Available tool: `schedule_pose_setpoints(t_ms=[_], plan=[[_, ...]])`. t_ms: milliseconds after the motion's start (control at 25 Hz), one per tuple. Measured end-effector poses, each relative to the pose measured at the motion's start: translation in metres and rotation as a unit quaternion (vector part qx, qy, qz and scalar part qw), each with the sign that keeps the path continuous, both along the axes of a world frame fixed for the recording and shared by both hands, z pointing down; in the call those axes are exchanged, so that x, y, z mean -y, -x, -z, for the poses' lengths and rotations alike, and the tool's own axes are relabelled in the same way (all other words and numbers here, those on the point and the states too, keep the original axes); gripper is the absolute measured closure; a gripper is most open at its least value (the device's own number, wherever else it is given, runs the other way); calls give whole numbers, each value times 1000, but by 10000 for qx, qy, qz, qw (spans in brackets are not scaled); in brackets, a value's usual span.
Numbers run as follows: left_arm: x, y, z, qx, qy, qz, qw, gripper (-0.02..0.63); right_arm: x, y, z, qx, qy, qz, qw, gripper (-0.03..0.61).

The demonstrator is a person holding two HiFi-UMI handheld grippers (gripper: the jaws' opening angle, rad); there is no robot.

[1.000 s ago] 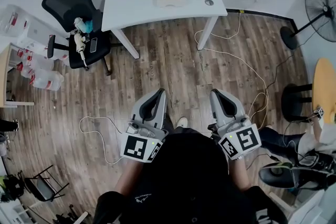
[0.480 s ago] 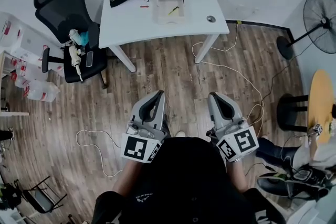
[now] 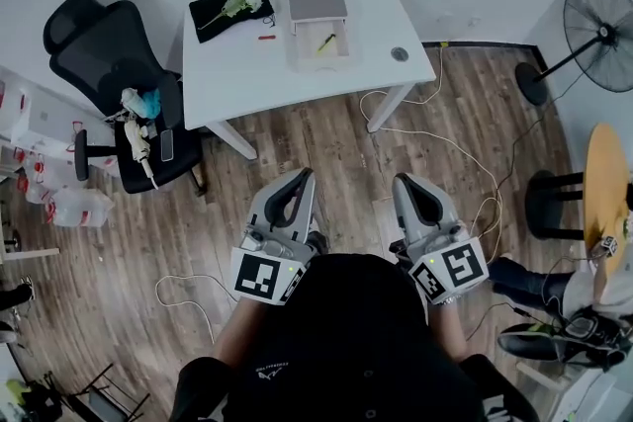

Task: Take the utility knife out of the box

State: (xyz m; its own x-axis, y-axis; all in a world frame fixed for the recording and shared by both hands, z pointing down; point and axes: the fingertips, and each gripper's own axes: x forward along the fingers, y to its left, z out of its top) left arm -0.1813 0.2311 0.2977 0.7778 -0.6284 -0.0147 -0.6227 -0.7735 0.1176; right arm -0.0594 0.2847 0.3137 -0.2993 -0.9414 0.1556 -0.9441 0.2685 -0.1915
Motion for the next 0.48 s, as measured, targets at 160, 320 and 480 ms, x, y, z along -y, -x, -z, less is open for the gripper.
schedule_pose_setpoints(t_ms=[160, 320, 480], plan=[[30, 9, 1, 32, -87, -123, 9999, 609, 27, 6, -1, -5, -52, -182, 9998, 574], [52, 19, -1, 7, -20, -111, 9999, 609, 48, 13, 0, -44, -50, -220, 9997, 574], [66, 24, -3, -51, 56, -71, 9999, 609, 61, 16, 1, -67, -3, -207, 9998, 574]])
